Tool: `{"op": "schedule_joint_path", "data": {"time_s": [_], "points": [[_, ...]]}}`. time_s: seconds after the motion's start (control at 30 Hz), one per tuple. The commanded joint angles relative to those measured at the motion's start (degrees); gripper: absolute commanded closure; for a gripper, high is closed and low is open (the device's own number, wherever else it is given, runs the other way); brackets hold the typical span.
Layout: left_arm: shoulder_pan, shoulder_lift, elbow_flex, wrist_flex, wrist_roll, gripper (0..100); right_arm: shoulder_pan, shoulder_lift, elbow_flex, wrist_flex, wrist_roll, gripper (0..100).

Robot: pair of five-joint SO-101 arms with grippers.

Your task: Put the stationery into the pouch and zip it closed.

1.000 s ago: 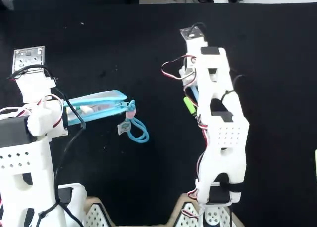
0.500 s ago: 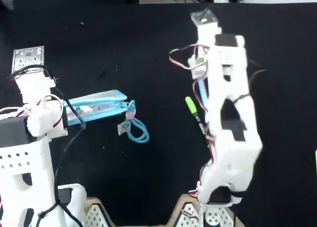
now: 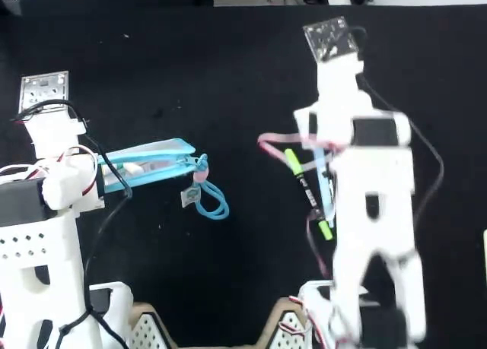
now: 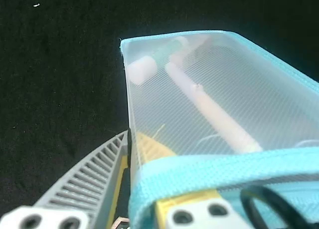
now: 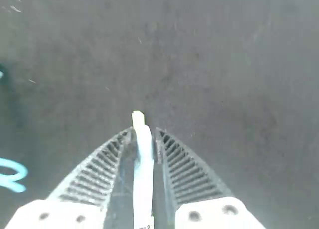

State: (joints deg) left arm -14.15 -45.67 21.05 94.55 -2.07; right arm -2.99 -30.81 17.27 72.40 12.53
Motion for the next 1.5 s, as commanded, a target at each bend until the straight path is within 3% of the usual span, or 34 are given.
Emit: {"op": "schedule_joint_path", "data": {"time_s": [0.0,0.17,0.27,0.57,0.83,1.3,1.47], "points": [[0.48,0.35,0.48,0.26,-0.09,97,-5.45,-15.52,0.84,-1.32,-2.90,98.7],[0.48,0.35,0.57,0.26,-0.09,97,-14.59,-34.24,1.01,-2.37,-11.43,98.7],[0.48,0.35,0.57,0.18,-0.09,97,-22.59,-43.47,2.42,-5.54,-12.31,98.7],[0.48,0.35,0.48,0.35,-0.09,97,-44.13,-55.78,20.53,-34.46,-12.31,98.7],[0.48,0.35,0.57,0.35,-0.09,97,-45.71,-55.78,38.02,-56.35,-12.31,98.7],[0.48,0.35,0.57,0.26,-0.09,97,-45.71,-54.99,37.32,-58.29,-12.31,98.7],[0.48,0.35,0.48,0.35,-0.09,97,-45.71,-48.92,37.32,-64.26,-12.31,98.7]]}}
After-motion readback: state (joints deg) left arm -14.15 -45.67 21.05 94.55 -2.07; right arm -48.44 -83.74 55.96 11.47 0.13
